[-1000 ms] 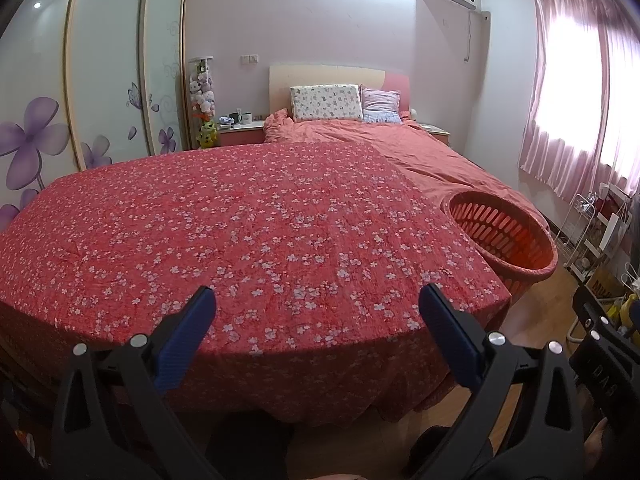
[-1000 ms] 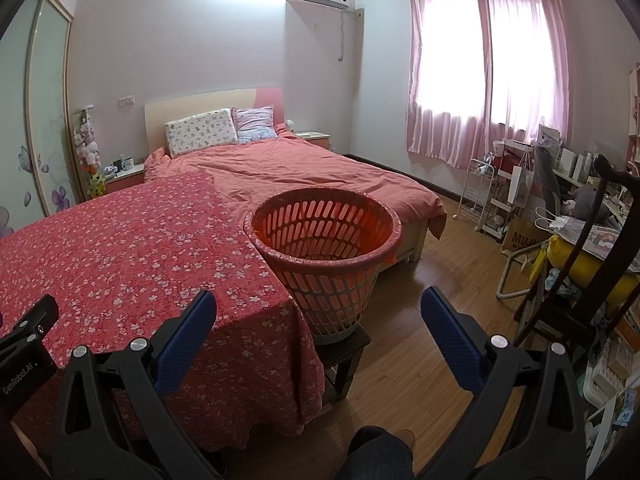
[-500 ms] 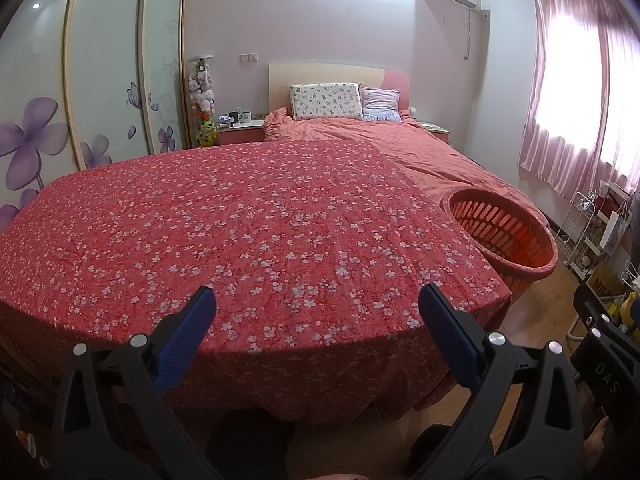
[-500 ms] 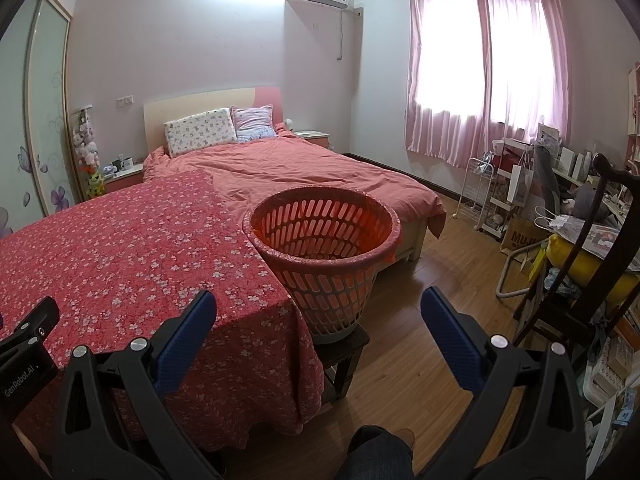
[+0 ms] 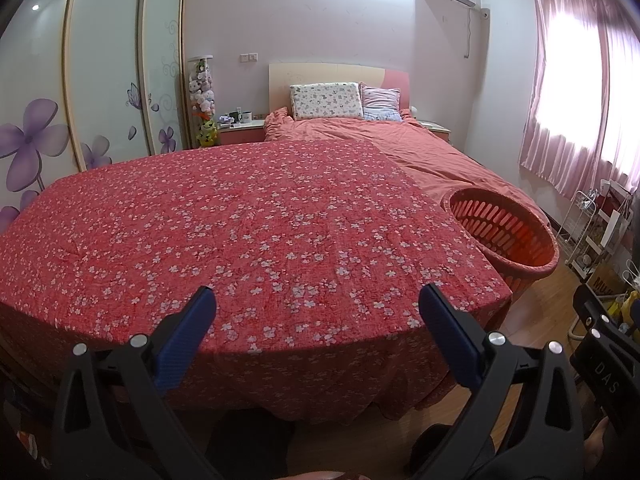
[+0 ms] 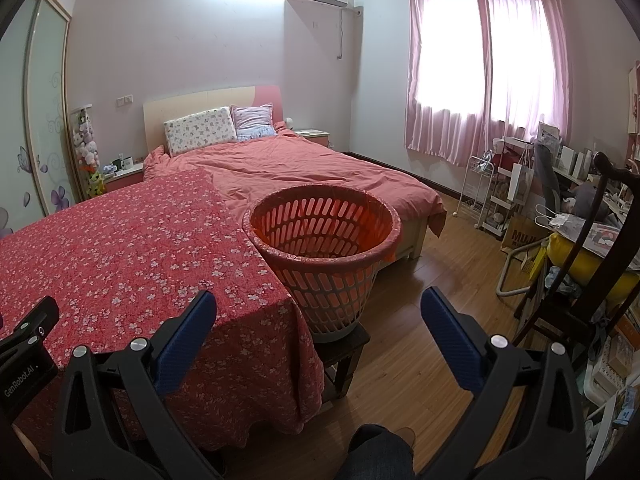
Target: Collect trash
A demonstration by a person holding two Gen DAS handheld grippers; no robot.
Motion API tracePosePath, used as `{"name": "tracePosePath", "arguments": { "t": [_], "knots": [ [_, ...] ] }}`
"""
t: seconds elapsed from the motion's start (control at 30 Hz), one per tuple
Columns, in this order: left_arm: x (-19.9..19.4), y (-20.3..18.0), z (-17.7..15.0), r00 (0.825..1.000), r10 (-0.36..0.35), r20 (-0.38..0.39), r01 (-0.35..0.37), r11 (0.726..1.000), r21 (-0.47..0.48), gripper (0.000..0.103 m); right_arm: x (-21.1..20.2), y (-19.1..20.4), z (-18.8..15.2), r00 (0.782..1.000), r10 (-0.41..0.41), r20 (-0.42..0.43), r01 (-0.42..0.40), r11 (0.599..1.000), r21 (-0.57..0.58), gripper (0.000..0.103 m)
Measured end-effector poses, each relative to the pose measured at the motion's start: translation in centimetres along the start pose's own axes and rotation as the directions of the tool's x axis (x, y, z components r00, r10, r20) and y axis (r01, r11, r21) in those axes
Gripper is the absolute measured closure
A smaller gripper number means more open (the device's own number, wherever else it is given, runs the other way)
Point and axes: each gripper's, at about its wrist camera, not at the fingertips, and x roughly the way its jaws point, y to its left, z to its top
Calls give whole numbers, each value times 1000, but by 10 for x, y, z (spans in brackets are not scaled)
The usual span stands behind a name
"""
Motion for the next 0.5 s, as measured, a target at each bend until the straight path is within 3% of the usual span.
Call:
{"name": "tracePosePath", "arguments": {
  "t": [0.5],
  "knots": [
    [1,1,1,1000,0,-2,0,1000,16,4,0,0,1,1000,0,0,0,1000,0,2]
  ]
}}
